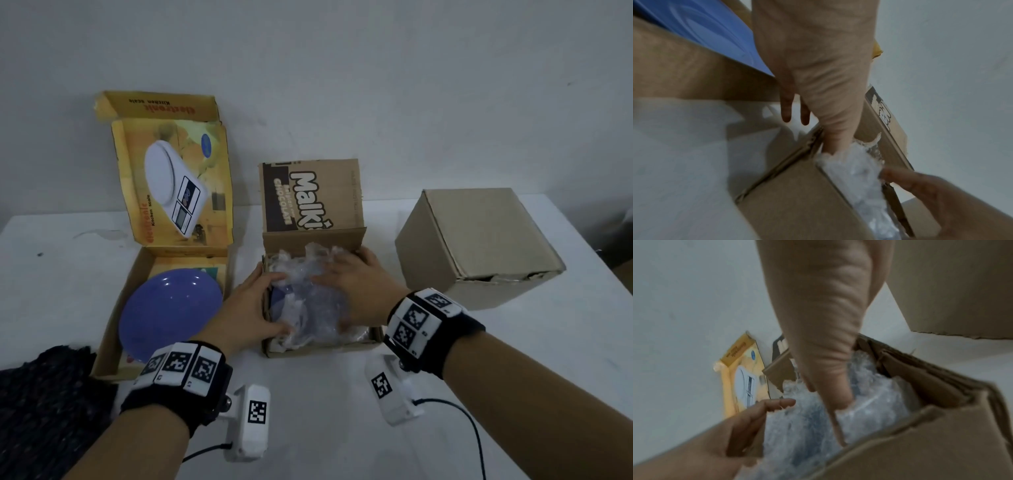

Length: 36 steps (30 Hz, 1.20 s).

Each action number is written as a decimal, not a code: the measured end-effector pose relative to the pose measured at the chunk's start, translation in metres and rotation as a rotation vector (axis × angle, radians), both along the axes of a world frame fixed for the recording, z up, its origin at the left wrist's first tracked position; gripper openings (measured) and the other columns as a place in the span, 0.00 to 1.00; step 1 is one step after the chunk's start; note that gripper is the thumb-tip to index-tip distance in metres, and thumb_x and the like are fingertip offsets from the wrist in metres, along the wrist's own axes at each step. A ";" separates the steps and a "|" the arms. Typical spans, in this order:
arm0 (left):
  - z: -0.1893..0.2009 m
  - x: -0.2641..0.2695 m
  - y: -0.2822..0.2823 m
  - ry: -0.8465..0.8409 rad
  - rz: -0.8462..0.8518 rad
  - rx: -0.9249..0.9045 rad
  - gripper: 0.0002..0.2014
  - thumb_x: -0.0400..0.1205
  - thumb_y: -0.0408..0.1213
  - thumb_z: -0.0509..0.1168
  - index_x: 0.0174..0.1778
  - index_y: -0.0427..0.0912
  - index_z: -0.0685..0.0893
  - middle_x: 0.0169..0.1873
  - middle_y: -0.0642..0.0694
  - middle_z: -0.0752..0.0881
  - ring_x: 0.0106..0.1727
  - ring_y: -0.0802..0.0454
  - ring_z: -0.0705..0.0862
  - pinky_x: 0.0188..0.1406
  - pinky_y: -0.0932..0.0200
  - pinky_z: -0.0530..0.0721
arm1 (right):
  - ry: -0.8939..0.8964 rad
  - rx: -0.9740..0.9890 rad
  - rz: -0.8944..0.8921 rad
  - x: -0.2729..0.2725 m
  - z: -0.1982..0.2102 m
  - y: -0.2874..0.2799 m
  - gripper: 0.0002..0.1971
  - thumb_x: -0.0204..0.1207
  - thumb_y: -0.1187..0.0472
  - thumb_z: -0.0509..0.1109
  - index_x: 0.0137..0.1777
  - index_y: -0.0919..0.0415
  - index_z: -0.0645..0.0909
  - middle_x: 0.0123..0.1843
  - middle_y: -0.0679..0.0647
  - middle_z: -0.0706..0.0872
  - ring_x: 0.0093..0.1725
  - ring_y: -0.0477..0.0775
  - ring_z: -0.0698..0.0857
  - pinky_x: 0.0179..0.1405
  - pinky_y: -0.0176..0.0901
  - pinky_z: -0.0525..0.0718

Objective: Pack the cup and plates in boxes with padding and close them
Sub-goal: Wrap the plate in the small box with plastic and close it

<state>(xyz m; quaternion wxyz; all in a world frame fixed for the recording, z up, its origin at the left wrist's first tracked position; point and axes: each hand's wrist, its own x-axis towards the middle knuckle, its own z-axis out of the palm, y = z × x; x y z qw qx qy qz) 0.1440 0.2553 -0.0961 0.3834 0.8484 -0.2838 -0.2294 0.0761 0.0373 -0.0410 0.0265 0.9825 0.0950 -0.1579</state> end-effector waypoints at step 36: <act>0.015 0.010 -0.012 0.202 -0.015 0.293 0.39 0.81 0.40 0.63 0.81 0.65 0.48 0.82 0.52 0.31 0.84 0.45 0.50 0.79 0.51 0.58 | 0.421 0.063 -0.147 0.006 0.007 -0.019 0.59 0.63 0.36 0.76 0.82 0.42 0.36 0.85 0.47 0.38 0.84 0.50 0.41 0.76 0.71 0.31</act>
